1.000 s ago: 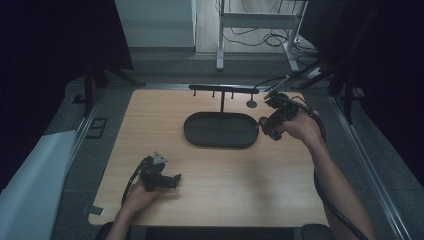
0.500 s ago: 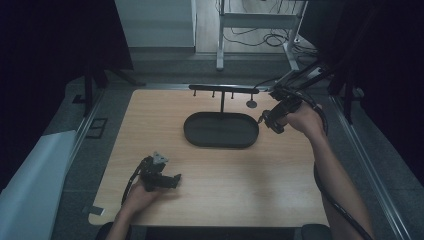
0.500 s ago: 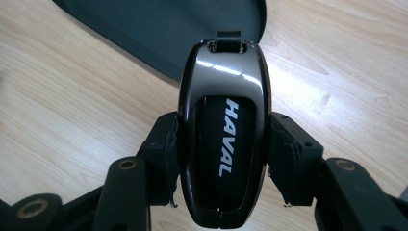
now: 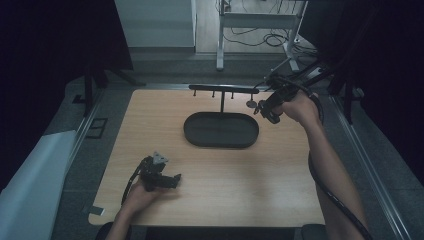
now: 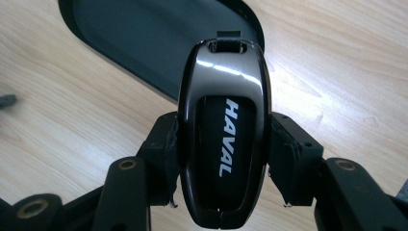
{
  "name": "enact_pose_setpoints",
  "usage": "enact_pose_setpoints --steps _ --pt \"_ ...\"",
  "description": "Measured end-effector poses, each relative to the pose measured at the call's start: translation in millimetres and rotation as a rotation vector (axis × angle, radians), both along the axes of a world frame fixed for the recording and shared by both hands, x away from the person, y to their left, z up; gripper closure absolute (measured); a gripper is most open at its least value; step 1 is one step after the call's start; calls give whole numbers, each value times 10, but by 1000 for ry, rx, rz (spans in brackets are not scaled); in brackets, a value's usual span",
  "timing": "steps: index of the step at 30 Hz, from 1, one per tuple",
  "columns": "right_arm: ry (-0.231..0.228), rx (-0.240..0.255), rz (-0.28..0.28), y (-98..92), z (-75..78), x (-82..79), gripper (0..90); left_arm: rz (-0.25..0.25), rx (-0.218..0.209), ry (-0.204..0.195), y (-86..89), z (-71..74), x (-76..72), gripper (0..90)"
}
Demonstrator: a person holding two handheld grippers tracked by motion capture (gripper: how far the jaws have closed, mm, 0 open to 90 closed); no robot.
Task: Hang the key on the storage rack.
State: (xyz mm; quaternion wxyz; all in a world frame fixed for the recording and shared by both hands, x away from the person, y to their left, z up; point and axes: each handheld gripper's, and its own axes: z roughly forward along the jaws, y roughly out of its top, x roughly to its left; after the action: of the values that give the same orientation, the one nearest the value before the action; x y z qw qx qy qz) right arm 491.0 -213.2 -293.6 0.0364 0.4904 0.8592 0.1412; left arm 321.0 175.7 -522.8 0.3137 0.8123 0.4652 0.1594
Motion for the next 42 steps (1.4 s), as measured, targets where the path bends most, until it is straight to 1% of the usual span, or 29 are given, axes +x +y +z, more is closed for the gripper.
enact_pose_setpoints --steps 10,14,21,24,33,40,42 --pt "5 9 -19 132 160 129 486 -2 3 0 2 0 0 0" --pt "3 2 -27 175 217 169 486 -3 4 0 2 1 1 0" --pt "-3 -4 -26 245 291 208 486 -3 4 0 3 1 1 0" --pt "-7 -9 -36 261 314 234 486 -3 3 -1 2 0 1 0" --pt "-18 -21 -72 253 269 343 486 -3 3 -1 2 -1 2 0" --pt "-18 -34 -116 132 166 411 486 -3 5 1 3 1 1 0" --pt "-14 -27 -129 81 124 425 486 -4 3 0 2 0 2 0"
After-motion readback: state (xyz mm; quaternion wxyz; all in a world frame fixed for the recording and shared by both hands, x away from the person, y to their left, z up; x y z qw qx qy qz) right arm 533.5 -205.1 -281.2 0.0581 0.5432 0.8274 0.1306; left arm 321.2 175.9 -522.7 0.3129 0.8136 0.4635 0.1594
